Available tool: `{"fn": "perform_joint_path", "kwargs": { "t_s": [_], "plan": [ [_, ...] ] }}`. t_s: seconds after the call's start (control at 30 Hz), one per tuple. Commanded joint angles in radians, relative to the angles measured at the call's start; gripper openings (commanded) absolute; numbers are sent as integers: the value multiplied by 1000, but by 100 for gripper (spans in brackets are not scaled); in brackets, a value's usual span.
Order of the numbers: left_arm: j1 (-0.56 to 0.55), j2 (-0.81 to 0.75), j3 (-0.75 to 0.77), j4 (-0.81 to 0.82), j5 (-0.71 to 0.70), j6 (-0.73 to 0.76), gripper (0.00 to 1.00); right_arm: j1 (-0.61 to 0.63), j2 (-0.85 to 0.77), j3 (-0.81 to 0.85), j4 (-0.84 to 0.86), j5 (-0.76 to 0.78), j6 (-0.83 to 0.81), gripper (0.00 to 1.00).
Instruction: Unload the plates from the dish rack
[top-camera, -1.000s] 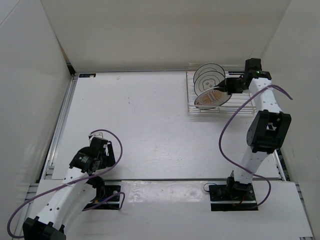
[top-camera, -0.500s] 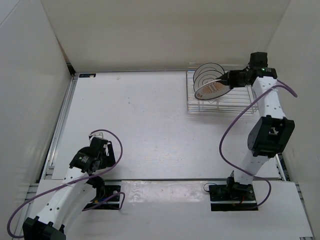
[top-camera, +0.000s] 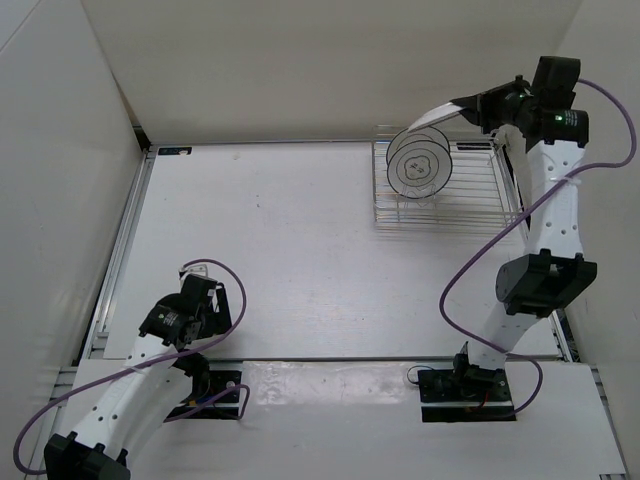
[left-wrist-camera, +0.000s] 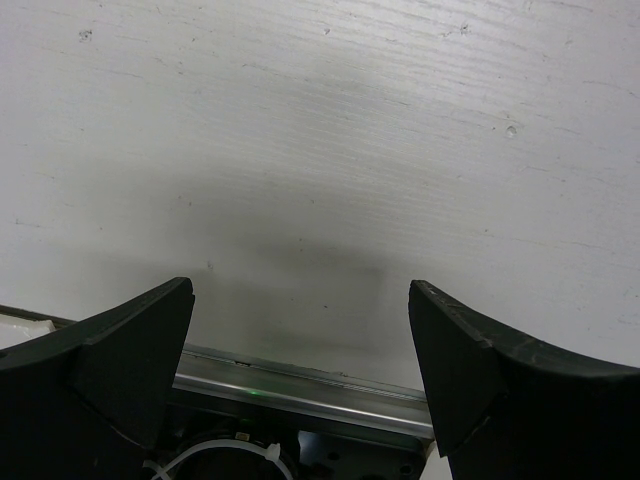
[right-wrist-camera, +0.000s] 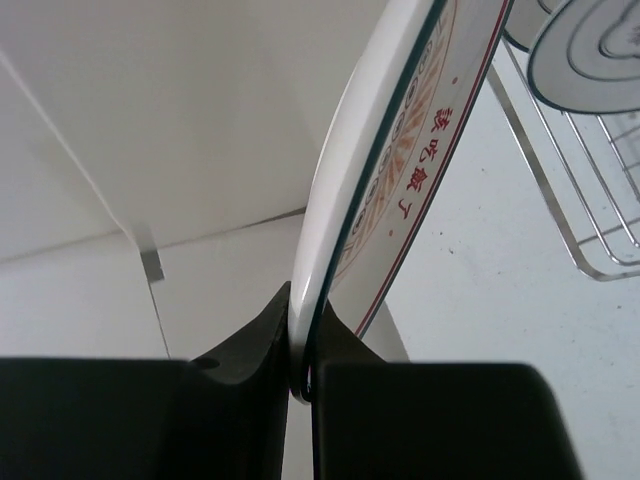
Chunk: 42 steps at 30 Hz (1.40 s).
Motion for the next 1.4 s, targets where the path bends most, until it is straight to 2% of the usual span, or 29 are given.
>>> {"fn": "perform_joint_path", "kwargs": {
  "t_s": [0.0,0.07,0.1,0.23,0.33,0.4,0.5,0.63,0.9,1.1,1.37],
  "plan": [
    [-10,-6,5,10,4,7,100,19,-60,57,-34,-57,-141,0],
    [-11,-4,7,13,4,7,100,39,-78,40,-83,-59,-190,0],
    [-11,-7,5,13,6,10,100,45,-120,30,-117,-67,-265,0],
    [-19,-7,1,16,10,12,100,100,-230,-94,-174,-93,-417,0],
    [-27,-4,4,19,14,13,100,145,-287,-115,-289,-102,-563,0],
    [-27,-6,2,17,17,17,100,160,-293,-112,-424,-99,-687,0],
    [-27,-4,-1,20,17,15,100,215,-327,-116,-574,-19,-811,0],
    [-28,5,2,25,24,24,100,265,-391,-199,-735,100,-861,0],
    [-28,14,4,26,27,24,100,366,-505,-472,-883,288,-864,0],
    [-28,5,2,28,27,24,100,433,-545,-672,-881,390,-836,0],
    [-27,0,1,29,21,24,100,507,-507,-791,-845,564,-783,0]
  ]
}}
